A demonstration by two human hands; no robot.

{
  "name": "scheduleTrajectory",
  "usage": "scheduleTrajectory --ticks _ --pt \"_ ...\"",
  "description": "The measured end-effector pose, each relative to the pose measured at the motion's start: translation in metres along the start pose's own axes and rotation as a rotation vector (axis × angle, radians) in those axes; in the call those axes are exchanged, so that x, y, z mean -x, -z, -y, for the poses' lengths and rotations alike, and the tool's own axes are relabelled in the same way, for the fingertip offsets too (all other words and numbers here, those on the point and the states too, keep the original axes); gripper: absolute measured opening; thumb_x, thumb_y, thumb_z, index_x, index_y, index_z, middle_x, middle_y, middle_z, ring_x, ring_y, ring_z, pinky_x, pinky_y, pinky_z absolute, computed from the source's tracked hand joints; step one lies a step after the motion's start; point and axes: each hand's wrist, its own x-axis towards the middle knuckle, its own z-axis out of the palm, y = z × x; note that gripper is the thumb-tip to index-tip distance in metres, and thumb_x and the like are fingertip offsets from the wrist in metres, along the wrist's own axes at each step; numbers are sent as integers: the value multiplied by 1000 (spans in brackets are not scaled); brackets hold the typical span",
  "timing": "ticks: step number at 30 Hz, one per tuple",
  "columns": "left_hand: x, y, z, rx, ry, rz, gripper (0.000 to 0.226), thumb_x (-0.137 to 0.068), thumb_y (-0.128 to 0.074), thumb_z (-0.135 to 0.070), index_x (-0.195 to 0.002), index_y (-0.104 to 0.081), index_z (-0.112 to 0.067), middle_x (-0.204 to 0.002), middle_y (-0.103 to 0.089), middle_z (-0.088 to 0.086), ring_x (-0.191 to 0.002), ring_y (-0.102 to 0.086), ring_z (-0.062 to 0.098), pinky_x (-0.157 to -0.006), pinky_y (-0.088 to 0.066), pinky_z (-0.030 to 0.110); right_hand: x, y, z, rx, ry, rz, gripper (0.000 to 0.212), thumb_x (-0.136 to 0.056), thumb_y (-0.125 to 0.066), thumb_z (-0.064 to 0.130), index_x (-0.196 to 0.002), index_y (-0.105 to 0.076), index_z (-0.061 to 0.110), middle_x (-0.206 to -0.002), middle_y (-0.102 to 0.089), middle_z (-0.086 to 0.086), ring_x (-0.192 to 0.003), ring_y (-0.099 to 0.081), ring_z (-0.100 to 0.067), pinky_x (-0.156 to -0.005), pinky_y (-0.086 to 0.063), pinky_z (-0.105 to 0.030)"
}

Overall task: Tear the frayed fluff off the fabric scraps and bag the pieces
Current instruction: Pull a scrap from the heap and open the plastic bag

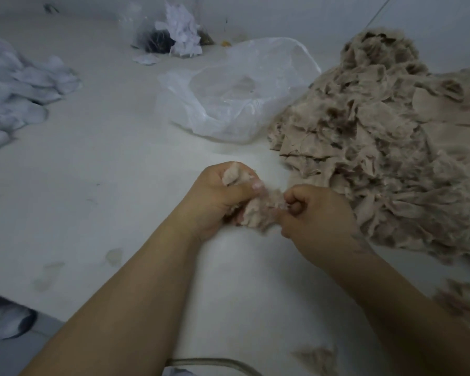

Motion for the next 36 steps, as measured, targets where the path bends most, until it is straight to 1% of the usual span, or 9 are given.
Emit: scheduleTrajectory --ticks 4,10,13,17,22,24,26,30,36 --pt "-10 0 -2 -215 23 127 19 -71 -81 -16 -84 -69 -12 -61 -61 8 -43 -50 16 -42 -40 23 2 -10 -7 -70 -2 3 28 -88 -67 19 -70 -58 38 -69 -66 19 -55 -67 -3 -56 -56 -32" --pt "-19 1 2 -102 78 12 10 -83 -68 -23 -86 -70 -13 -52 -56 12 -39 -43 21 -44 -35 26 -4 -15 -8 -401 -81 -27 47 -91 -55 1 -79 -60 46 -73 -71 16 -57 -69 -7 -48 -48 -14" --pt "-19 -1 1 -161 97 32 12 -88 -72 -18 -98 -69 -12 -56 -60 11 -39 -48 20 -39 -38 22 -5 -11 -6 -414 -34 -66 57 -89 -55 -2 -79 -64 53 -75 -72 13 -67 -72 -11 -59 -55 -24" --pt "-17 -7 3 -383 79 75 7 -84 -74 -17 -89 -71 -12 -62 -65 14 -49 -55 21 -45 -44 30 -6 -9 -7 -316 16 -104 40 -91 -55 3 -85 -66 41 -85 -72 11 -84 -71 -16 -81 -59 -43" --pt "-17 -21 13 -634 7 -72 12 -78 -76 -16 -79 -67 -9 -69 -67 6 -59 -64 21 -52 -54 40 2 -3 -4 -263 126 -72 15 -88 -57 36 -90 -62 50 -85 -71 23 -81 -66 5 -71 -47 -6" --pt "-14 -24 14 -620 21 -127 14 -77 -77 -19 -76 -66 -12 -70 -66 1 -65 -64 18 -58 -53 37 5 -4 -5 -288 101 -42 16 -83 -66 42 -97 -63 49 -87 -72 21 -82 -68 2 -73 -50 -10" --pt "-11 -29 15 -613 4 -130 14 -77 -78 -19 -75 -64 -17 -70 -65 -3 -68 -63 15 -61 -51 32 8 -3 -8 -292 69 -53 31 -81 -77 28 -98 -62 50 -88 -70 28 -81 -68 6 -72 -51 -8" --pt "-6 -30 14 -485 -22 -149 15 -81 -76 -11 -76 -64 -5 -66 -66 9 -61 -63 18 -59 -53 38 10 -2 -14 -368 41 -53 41 -84 -73 6 -93 -67 45 -86 -70 28 -79 -67 8 -68 -49 -4" --pt "7 -26 9 -343 4 -49 5 -86 -73 -9 -89 -71 -5 -77 -70 14 -66 -60 13 -62 -53 37 15 -2 -12 -455 5 -61 34 -87 -70 5 -98 -69 37 -90 -73 18 -85 -70 -1 -74 -53 -13"
